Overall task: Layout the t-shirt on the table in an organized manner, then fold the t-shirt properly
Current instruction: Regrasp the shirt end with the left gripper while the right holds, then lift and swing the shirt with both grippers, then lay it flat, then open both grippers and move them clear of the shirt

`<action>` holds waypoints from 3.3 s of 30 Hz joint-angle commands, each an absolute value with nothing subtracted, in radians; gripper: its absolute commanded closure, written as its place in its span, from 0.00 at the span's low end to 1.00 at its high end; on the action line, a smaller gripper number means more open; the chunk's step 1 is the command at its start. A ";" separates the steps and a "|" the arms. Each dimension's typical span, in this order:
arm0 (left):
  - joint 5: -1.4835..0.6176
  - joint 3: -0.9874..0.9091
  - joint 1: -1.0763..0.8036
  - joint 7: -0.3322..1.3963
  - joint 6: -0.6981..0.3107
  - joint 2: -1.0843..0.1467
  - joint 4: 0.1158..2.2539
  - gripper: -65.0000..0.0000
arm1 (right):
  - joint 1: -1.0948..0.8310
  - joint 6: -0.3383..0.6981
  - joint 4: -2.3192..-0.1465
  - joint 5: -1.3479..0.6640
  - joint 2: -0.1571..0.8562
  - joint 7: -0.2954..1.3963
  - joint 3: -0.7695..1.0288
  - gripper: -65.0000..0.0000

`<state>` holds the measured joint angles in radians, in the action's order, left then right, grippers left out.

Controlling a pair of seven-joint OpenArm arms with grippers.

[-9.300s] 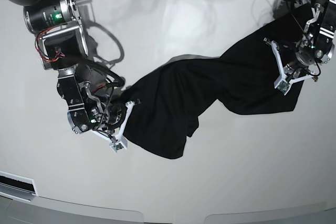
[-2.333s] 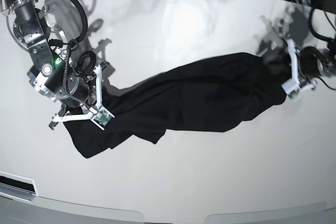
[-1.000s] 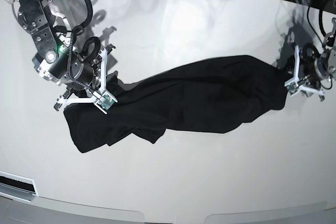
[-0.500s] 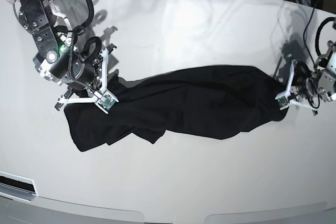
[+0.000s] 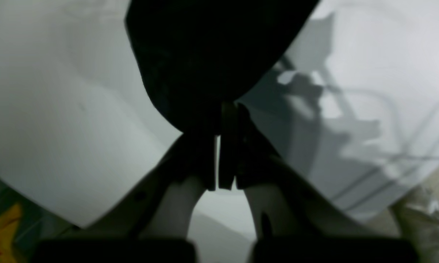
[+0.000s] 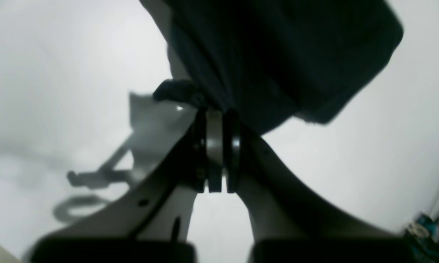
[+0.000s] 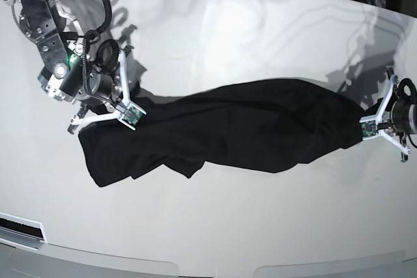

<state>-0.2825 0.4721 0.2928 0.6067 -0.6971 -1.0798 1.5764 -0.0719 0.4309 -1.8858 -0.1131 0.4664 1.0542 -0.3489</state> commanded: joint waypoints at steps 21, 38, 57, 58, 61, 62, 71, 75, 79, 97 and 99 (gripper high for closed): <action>-0.398 0.462 0.347 0.517 -0.698 -1.255 1.653 1.00 | -0.192 0.374 -2.242 -0.229 0.826 1.111 -0.099 1.00; -0.984 0.462 0.138 0.899 -0.698 -1.242 1.654 1.00 | -0.475 0.698 -2.233 -0.865 0.815 1.143 0.012 1.00; -0.644 0.456 1.018 0.719 -0.381 -1.127 1.545 1.00 | 0.072 0.320 -2.218 -0.561 0.812 0.841 0.353 1.00; -0.696 0.456 0.999 0.744 -0.427 -1.127 1.537 1.00 | 0.050 0.360 -2.214 -0.589 0.811 0.843 0.347 1.00; -0.768 0.456 0.887 0.792 -0.546 -1.125 1.530 1.00 | -0.020 0.429 -2.196 -0.645 0.809 0.862 0.315 1.00; -0.776 0.456 0.842 0.806 -0.570 -1.125 1.530 1.00 | -0.044 0.443 -2.193 -0.657 0.809 0.882 0.306 1.00; -0.776 0.456 0.502 0.836 -0.630 -1.084 1.530 1.00 | -0.196 0.556 -2.189 -0.787 0.706 0.941 0.294 1.00; -0.776 0.456 0.459 0.835 -0.629 -1.039 1.530 1.00 | -0.241 0.658 -2.189 -0.911 0.662 0.964 0.294 1.00; -0.776 0.456 0.430 0.837 -0.629 -1.015 1.530 1.00 | -0.307 0.698 -2.189 -1.131 0.596 1.113 0.273 1.00; -0.777 0.456 0.427 0.816 -0.629 -1.010 1.530 1.00 | -0.313 0.370 -2.203 -0.586 0.579 0.953 0.388 1.00; -0.778 0.456 0.427 0.817 -0.629 -1.010 1.530 1.00 | -0.285 0.336 -2.202 -0.530 0.579 0.937 0.398 1.00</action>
<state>-0.7639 0.4709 0.4076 0.8307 -0.6327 -0.9855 1.5188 -0.2951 0.3389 -2.1857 -0.5228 0.5640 0.9615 0.3908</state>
